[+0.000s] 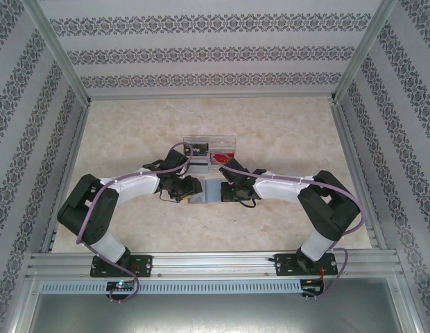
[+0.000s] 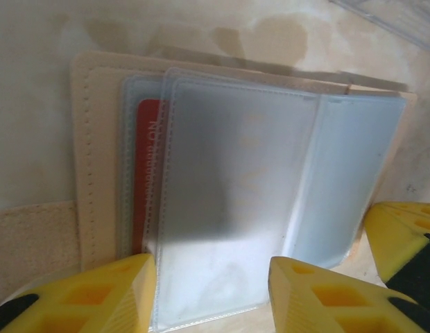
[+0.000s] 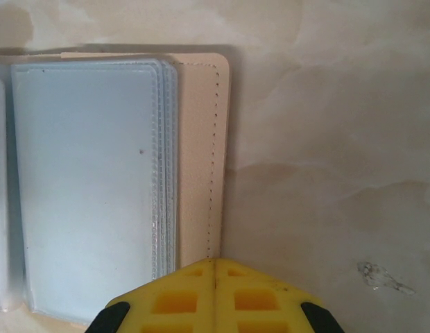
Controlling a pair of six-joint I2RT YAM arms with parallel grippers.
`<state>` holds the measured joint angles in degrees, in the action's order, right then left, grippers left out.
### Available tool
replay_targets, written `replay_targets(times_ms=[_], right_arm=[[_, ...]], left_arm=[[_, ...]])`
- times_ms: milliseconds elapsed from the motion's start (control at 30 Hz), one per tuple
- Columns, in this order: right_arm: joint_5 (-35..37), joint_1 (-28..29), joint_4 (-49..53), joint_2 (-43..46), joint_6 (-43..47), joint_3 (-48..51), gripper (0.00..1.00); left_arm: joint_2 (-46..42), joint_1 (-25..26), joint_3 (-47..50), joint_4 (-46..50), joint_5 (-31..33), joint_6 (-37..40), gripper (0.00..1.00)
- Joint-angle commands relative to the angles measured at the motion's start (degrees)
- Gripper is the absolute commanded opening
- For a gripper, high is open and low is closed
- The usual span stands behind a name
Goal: Take the credit cards out of the card holder
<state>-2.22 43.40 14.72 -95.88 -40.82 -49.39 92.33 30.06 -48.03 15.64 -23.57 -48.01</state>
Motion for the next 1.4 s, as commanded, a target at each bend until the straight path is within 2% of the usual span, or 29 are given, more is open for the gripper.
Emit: replay_targets(times_ms=[0, 133, 533, 767, 1367], right_arm=[[-1.3, 0.6, -0.4, -2.2, -1.1, -0.4, 0.00], [-1.3, 0.6, -0.3, -2.3, -1.2, -0.4, 0.00], [-1.2, 0.7, -0.3, -2.0, -1.3, -0.3, 0.00], [-1.2, 0.7, -0.2, -2.1, -1.3, -0.2, 0.00], [-1.7, 0.6, -0.4, -3.0, -1.5, -0.6, 0.00]], left_arm=[[0.9, 1.0, -0.6, -3.6, -1.9, 0.6, 0.54], [0.7, 1.3, -0.4, -5.6, -3.5, 0.3, 0.60], [-0.3, 1.6, -1.3, -4.8, -3.2, 0.9, 0.60], [-2.9, 1.4, -2.4, 2.8, 5.1, 1.6, 0.60], [0.9, 1.3, -2.3, 3.8, 4.6, 1.5, 0.60]])
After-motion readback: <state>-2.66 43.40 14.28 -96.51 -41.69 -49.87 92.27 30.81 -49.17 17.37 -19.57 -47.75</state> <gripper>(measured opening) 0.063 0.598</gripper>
